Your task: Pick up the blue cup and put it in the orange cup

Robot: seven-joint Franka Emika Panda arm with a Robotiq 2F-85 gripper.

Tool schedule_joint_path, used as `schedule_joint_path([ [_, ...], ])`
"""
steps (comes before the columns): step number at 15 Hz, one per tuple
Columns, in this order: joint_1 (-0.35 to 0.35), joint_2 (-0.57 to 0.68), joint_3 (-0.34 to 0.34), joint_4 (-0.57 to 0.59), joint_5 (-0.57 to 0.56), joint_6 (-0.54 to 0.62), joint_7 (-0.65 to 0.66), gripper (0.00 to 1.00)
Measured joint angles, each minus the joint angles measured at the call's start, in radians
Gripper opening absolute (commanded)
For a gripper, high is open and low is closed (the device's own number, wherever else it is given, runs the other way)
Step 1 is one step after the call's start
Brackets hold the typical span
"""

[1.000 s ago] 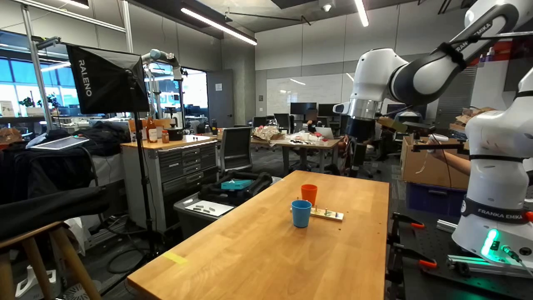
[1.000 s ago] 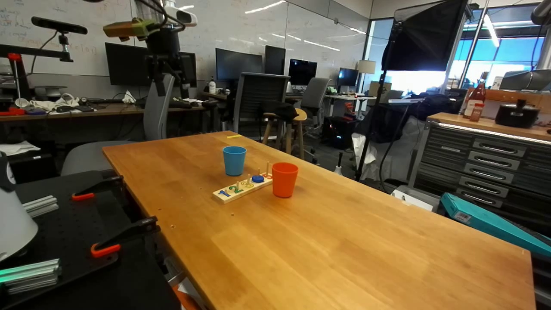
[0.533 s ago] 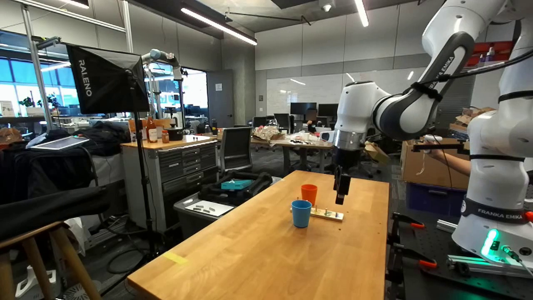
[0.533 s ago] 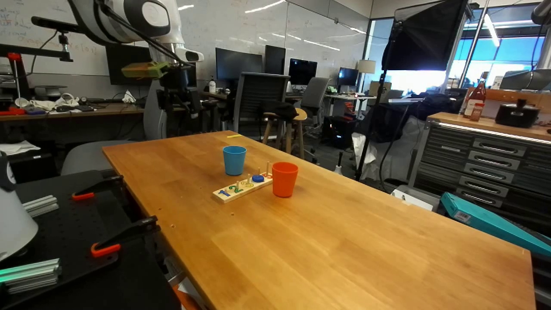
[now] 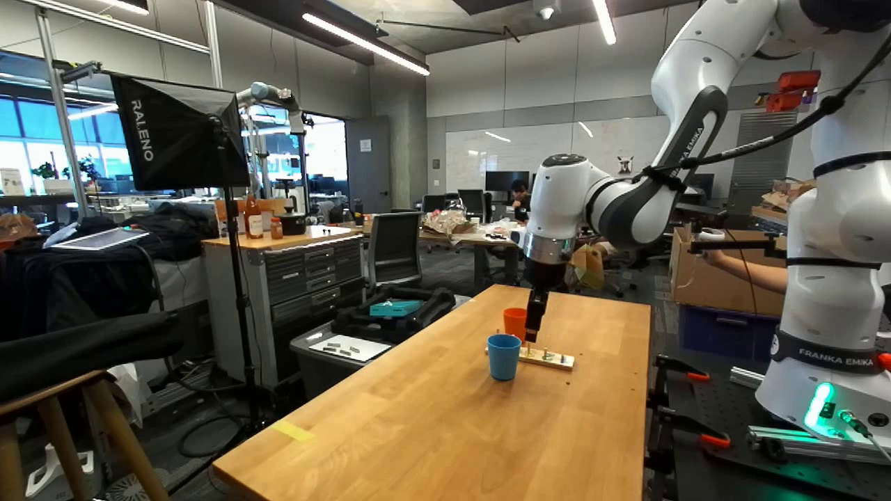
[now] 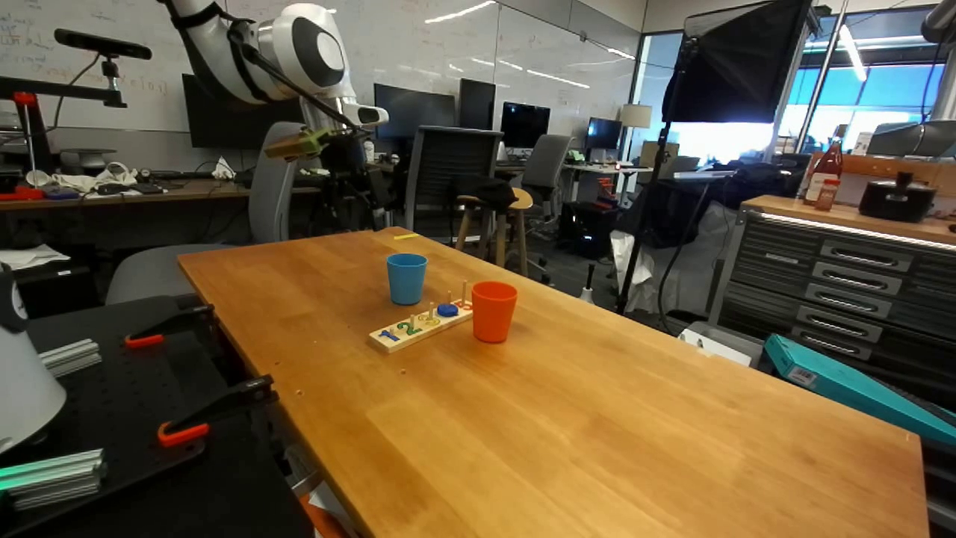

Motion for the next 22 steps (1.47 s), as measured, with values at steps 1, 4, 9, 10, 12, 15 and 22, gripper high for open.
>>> schedule_joint_path([
  [1, 0.000, 0.024, -0.004, 0.023, -0.051, 0.001, 0.055, 1.00],
  [4, 0.004, 0.103, -0.011, 0.088, -0.191, 0.001, 0.212, 1.00],
  [9, 0.036, 0.259, -0.028, 0.199, -0.357, 0.000, 0.410, 1.00],
  [10, 0.044, 0.290, -0.033, 0.221, -0.377, 0.000, 0.435, 1.00],
  [12, 0.058, 0.350, -0.043, 0.262, -0.401, 0.000, 0.469, 0.73],
  [15, 0.073, 0.426, -0.055, 0.311, -0.423, 0.000, 0.492, 0.49],
  [22, 0.075, 0.488, -0.062, 0.364, -0.424, 0.000, 0.493, 0.03],
])
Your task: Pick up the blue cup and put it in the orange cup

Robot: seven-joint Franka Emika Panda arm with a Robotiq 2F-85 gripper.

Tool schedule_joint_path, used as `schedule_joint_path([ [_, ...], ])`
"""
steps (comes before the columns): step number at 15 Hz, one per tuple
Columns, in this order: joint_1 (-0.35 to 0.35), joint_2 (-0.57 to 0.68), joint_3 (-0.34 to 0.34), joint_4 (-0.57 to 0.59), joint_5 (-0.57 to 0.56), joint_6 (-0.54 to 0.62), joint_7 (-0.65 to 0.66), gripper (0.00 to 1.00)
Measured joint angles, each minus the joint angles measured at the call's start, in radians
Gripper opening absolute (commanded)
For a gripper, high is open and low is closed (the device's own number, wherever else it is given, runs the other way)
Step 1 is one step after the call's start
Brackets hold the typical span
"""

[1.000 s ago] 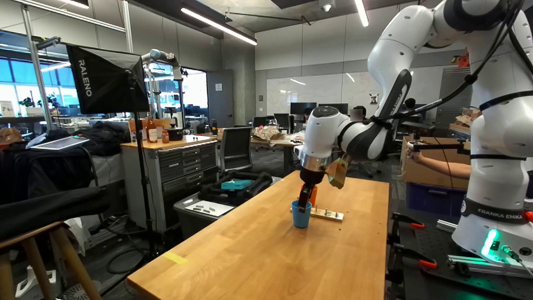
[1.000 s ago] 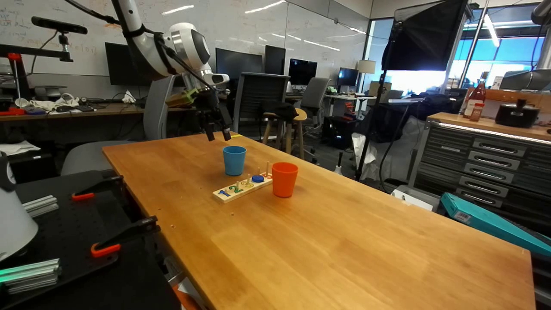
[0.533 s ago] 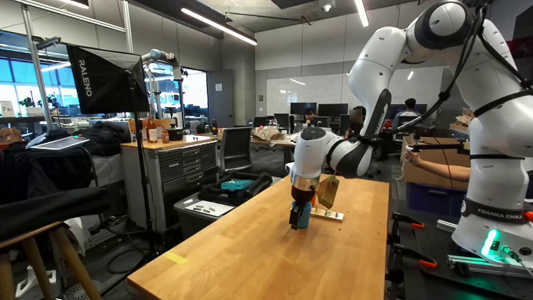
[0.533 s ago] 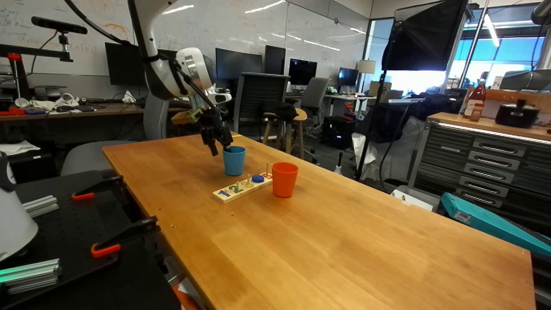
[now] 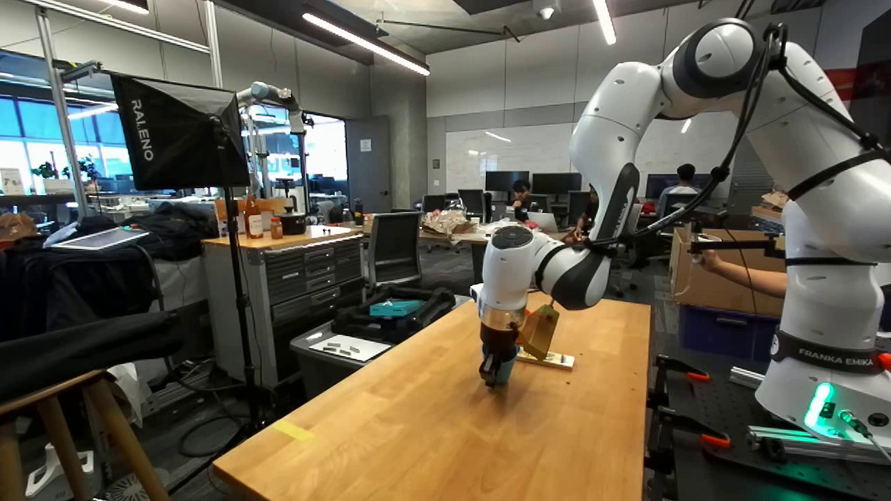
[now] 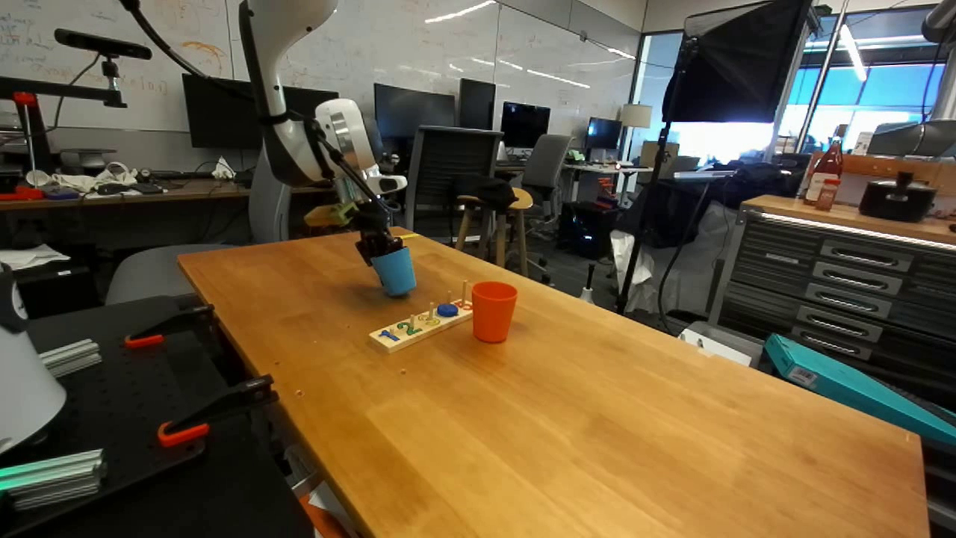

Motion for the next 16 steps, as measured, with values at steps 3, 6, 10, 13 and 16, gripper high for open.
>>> schedule_joint_path([
  [3, 0.023, -0.014, -0.028, -0.004, 0.023, 0.015, -0.017, 0.04],
  [6, 0.024, -0.058, -0.046, -0.019, 0.095, 0.021, -0.088, 0.05],
  [10, -0.009, -0.164, -0.075, -0.085, 0.276, 0.010, -0.299, 0.05],
  [13, -0.027, -0.250, -0.142, -0.126, 0.358, -0.025, -0.428, 0.05],
  [16, -0.040, -0.303, -0.219, -0.128, 0.364, -0.040, -0.490, 0.05],
])
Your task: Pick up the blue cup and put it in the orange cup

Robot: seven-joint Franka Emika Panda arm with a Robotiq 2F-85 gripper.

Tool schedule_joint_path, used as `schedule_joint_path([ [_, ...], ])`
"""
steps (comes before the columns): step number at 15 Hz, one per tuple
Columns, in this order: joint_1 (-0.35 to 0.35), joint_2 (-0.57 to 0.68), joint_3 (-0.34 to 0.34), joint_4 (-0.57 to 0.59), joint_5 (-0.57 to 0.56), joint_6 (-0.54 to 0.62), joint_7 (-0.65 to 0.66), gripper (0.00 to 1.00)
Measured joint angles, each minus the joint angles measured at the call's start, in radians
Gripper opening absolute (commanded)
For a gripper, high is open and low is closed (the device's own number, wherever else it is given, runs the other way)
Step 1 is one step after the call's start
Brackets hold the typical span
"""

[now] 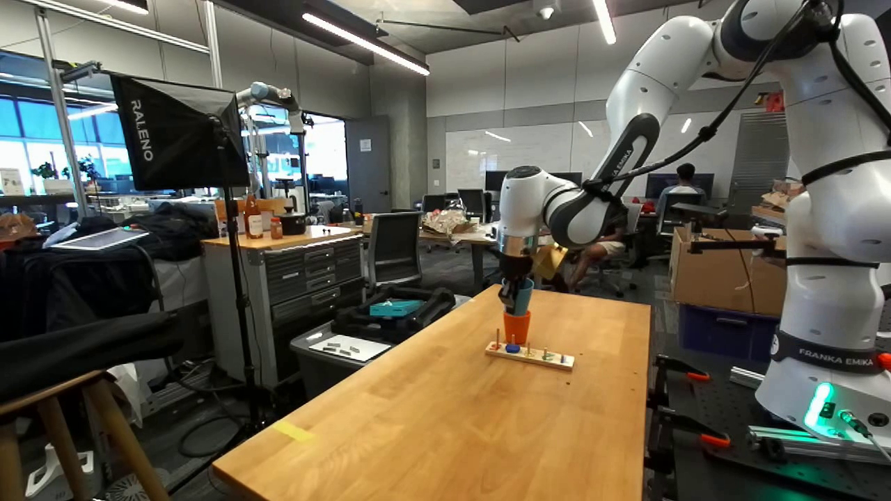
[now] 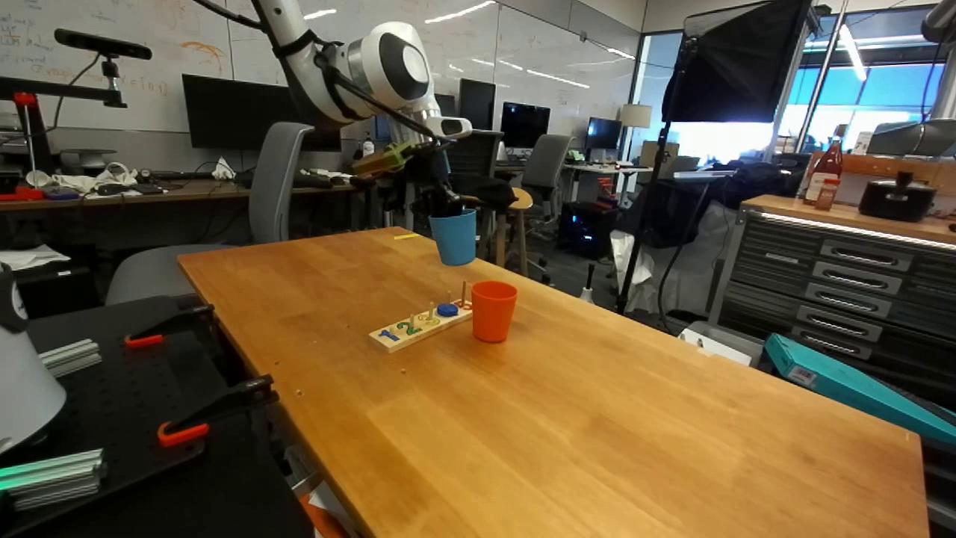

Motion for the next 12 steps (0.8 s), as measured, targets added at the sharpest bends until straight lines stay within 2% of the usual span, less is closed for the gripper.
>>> schedule_joint_path([
  [4, -0.010, -0.012, -0.053, 0.003, 0.000, 0.000, -0.027, 0.05],
  [12, -0.010, 0.053, -0.088, 0.020, -0.002, 0.010, -0.012, 0.05],
])
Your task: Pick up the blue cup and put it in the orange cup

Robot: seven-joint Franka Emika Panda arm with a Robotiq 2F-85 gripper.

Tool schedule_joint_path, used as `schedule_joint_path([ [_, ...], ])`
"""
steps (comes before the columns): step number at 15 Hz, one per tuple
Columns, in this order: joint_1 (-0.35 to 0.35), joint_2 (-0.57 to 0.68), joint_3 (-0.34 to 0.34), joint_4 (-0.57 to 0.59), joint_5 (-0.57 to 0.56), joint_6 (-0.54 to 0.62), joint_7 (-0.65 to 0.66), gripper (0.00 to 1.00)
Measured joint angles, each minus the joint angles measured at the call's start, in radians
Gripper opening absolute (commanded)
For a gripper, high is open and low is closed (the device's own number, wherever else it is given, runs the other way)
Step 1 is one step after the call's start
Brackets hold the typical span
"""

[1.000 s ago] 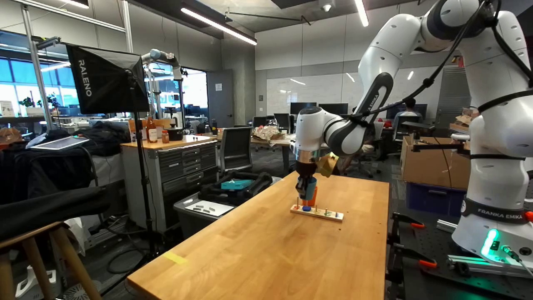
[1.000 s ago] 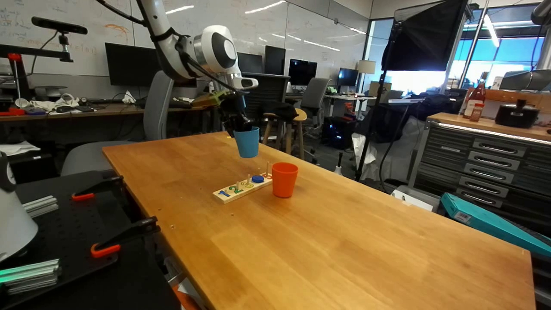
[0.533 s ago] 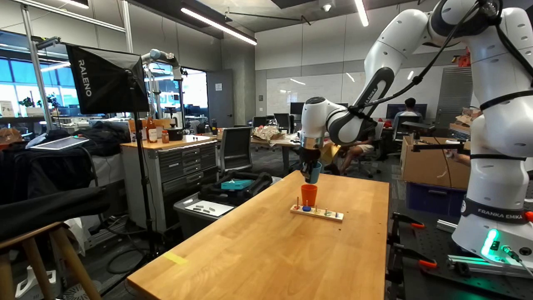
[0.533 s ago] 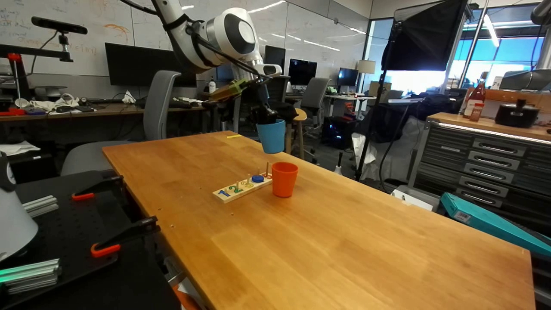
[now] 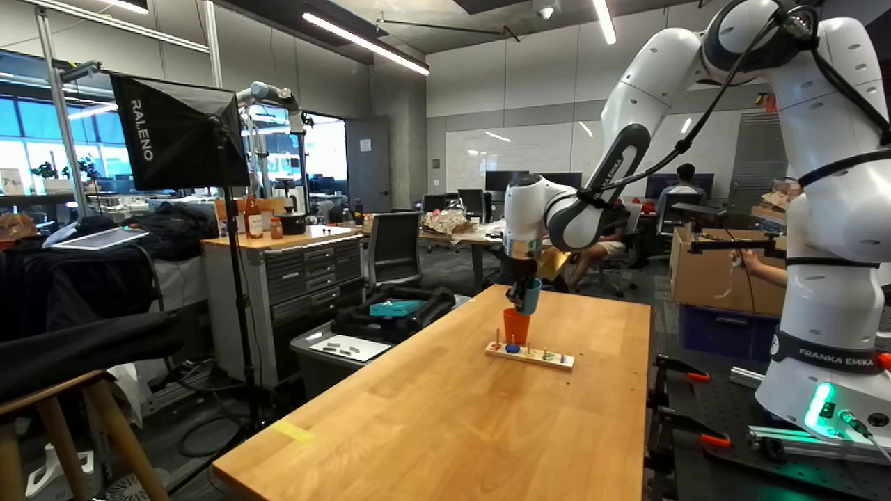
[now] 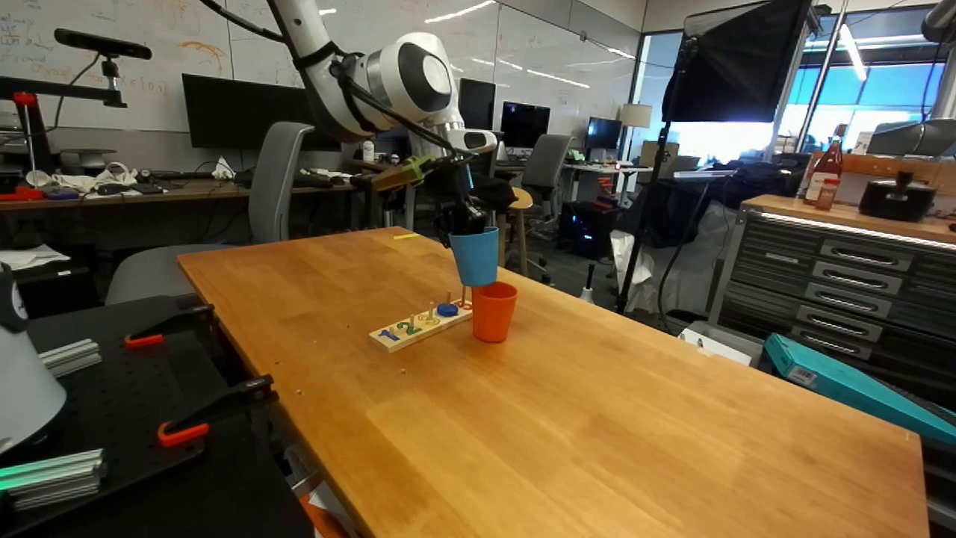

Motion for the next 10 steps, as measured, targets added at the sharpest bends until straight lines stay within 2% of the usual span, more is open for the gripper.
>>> schedule_joint_path([
  [6, 0.006, 0.096, -0.007, 0.095, 0.004, 0.004, 0.019, 0.05],
  [7, 0.009, 0.104, -0.007, 0.105, 0.005, 0.004, 0.022, 0.30],
  [8, 0.013, 0.111, -0.007, 0.113, 0.007, 0.004, 0.023, 0.30],
  [10, 0.018, 0.119, -0.006, 0.118, 0.018, 0.004, 0.023, 0.42],
])
